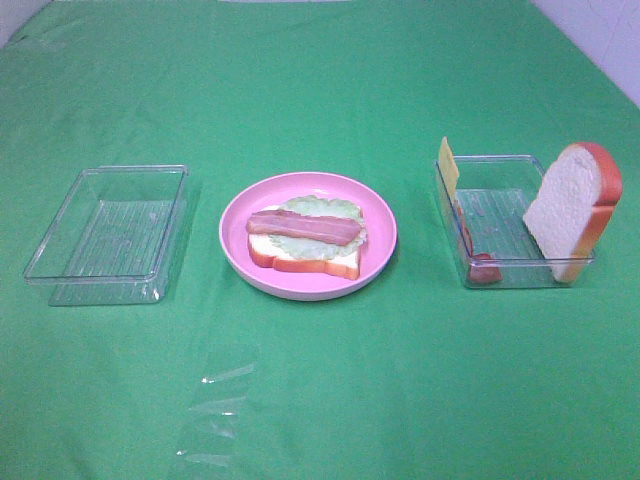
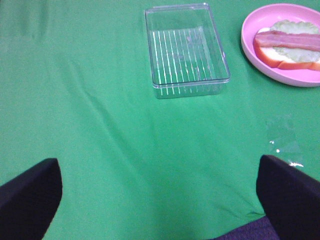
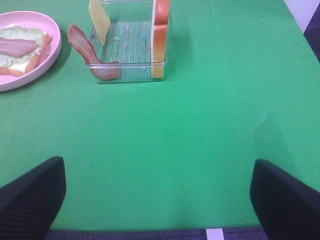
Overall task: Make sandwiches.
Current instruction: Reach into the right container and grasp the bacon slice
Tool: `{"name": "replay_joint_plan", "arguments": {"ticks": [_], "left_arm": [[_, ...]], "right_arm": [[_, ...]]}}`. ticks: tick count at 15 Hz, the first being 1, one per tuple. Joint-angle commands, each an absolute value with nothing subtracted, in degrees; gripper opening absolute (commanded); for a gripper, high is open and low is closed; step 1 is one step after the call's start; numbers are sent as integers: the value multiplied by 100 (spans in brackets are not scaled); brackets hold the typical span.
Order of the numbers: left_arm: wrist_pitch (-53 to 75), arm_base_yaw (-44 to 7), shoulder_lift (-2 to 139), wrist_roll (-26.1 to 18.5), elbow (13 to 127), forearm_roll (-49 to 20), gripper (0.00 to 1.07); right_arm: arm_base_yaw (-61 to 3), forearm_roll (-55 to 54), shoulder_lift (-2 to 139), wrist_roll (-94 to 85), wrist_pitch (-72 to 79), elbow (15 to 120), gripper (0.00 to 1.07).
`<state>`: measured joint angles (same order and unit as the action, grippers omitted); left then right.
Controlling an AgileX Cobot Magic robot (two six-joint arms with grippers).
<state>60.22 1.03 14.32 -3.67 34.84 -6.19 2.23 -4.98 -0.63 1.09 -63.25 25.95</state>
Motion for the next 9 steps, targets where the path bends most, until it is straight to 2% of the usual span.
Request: {"name": "replay_joint_plan", "arguments": {"ticks": [1, 4, 9], "left_arm": [[5999, 103, 533, -281, 3203, -676, 98], [6096, 103, -160, -264, 3037, -647, 98], [6182, 103, -138, -178, 2962, -556, 98]], "right_arm": [[218, -516, -160, 34, -6297, 2578, 96], [218, -516, -160, 34, -6297, 2578, 96], [218, -516, -132, 34, -6297, 2578, 96]]}}
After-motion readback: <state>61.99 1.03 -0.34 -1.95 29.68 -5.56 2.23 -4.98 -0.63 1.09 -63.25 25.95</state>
